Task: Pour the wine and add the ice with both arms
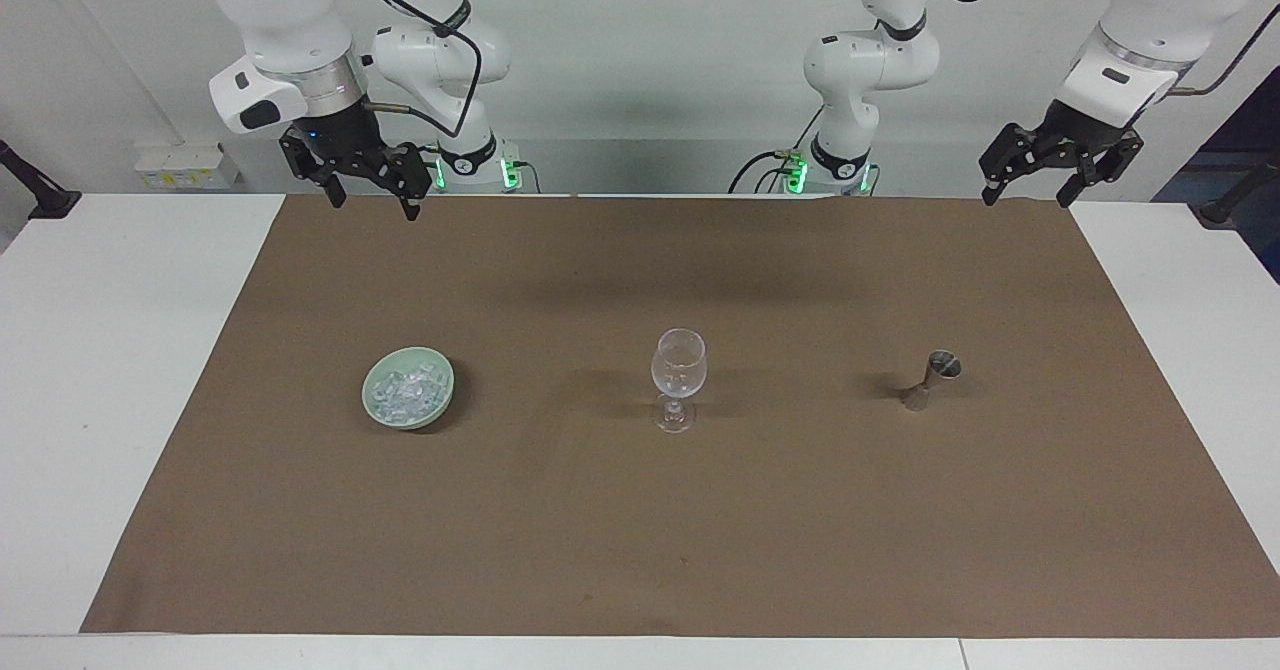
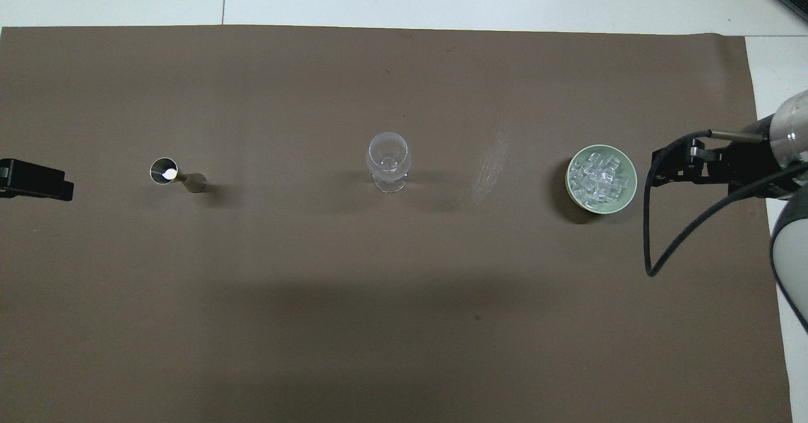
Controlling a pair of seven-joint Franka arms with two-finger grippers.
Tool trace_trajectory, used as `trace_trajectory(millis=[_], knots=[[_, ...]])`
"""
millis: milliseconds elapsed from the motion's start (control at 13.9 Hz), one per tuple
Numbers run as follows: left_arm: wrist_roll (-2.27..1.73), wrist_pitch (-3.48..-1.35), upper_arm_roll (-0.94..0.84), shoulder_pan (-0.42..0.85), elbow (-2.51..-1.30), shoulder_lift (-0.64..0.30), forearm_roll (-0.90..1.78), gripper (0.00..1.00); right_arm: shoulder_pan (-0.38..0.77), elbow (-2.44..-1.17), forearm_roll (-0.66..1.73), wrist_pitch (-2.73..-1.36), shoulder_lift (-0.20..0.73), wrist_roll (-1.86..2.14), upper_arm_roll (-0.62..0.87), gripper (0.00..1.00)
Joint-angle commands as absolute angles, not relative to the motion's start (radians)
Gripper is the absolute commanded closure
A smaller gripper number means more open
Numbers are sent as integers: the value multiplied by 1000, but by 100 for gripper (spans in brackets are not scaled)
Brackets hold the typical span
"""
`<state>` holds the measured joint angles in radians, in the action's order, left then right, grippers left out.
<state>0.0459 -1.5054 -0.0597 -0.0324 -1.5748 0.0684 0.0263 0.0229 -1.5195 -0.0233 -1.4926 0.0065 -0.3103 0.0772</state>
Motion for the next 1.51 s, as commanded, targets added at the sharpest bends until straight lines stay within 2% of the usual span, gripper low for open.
trace_trajectory(millis=[0, 1438], knots=[[44, -1500, -55, -28, -1603, 94, 37, 0, 6, -1522, -3, -1491, 3, -295, 84, 0], [41, -1451, -64, 9, -1611, 103, 112, 0, 6, -1522, -3, -1491, 3, -295, 84, 0]])
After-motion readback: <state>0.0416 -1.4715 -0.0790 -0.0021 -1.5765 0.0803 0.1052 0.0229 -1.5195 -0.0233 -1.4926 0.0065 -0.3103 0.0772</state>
